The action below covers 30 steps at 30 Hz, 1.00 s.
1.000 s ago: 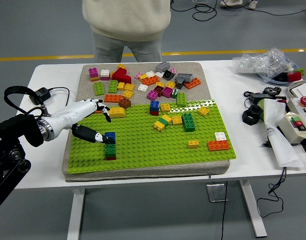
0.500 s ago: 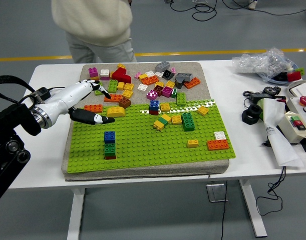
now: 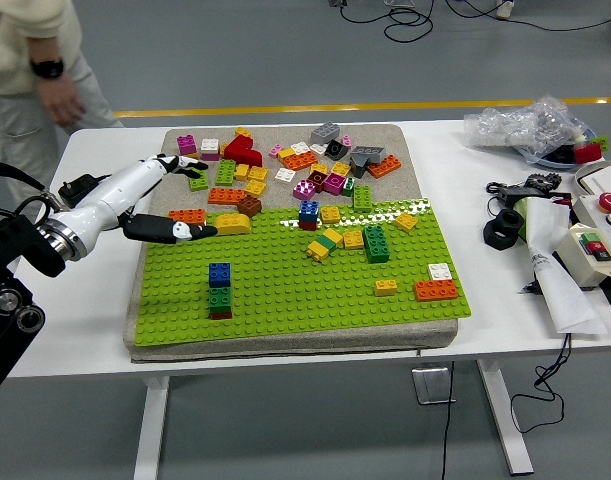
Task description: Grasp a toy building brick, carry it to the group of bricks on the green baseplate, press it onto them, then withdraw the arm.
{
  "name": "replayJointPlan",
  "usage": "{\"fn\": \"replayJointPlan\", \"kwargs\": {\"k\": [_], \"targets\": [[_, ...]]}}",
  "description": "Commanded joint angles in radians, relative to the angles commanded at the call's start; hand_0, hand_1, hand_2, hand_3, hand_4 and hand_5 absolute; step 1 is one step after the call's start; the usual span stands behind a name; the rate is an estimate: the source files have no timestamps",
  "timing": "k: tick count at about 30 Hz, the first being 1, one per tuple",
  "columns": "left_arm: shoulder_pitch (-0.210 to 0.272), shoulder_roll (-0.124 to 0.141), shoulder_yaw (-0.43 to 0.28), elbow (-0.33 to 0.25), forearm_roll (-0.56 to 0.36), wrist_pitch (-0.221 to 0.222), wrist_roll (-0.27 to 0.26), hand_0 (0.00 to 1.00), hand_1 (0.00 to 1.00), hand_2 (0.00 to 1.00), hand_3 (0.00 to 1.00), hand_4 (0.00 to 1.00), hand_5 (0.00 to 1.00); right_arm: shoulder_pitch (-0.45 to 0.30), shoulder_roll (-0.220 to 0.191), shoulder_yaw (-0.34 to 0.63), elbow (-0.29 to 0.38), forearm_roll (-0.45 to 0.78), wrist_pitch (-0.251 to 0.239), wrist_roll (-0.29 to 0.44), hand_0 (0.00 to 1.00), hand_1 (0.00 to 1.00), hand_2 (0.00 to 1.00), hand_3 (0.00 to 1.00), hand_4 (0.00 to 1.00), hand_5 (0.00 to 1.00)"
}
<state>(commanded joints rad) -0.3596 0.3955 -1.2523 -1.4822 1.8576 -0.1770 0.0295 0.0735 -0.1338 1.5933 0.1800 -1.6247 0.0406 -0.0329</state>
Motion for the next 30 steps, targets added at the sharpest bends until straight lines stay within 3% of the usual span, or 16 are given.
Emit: {"fn": "replayJointPlan", "kwargs": {"k": [11, 30], "targets": [[-0.025, 0.020, -0.087, 0.032, -0.082, 0.028, -0.017, 0.998, 0.936, 0.802, 0.870, 0.955, 0.526, 0.008, -0.005, -0.003, 0.000, -0.010, 0.002, 0.000, 0.771, 0.687, 0.737, 0.761, 0.998, 0.765], [-0.054, 0.029, -0.082, 0.069, -0.163, 0.075, -0.050, 0.998, 0.962, 0.825, 0.893, 0.946, 0.535, 0.021, -0.004, -0.002, 0.000, -0.045, 0.003, 0.001, 0.771, 0.692, 0.738, 0.760, 0.998, 0.765]]}}
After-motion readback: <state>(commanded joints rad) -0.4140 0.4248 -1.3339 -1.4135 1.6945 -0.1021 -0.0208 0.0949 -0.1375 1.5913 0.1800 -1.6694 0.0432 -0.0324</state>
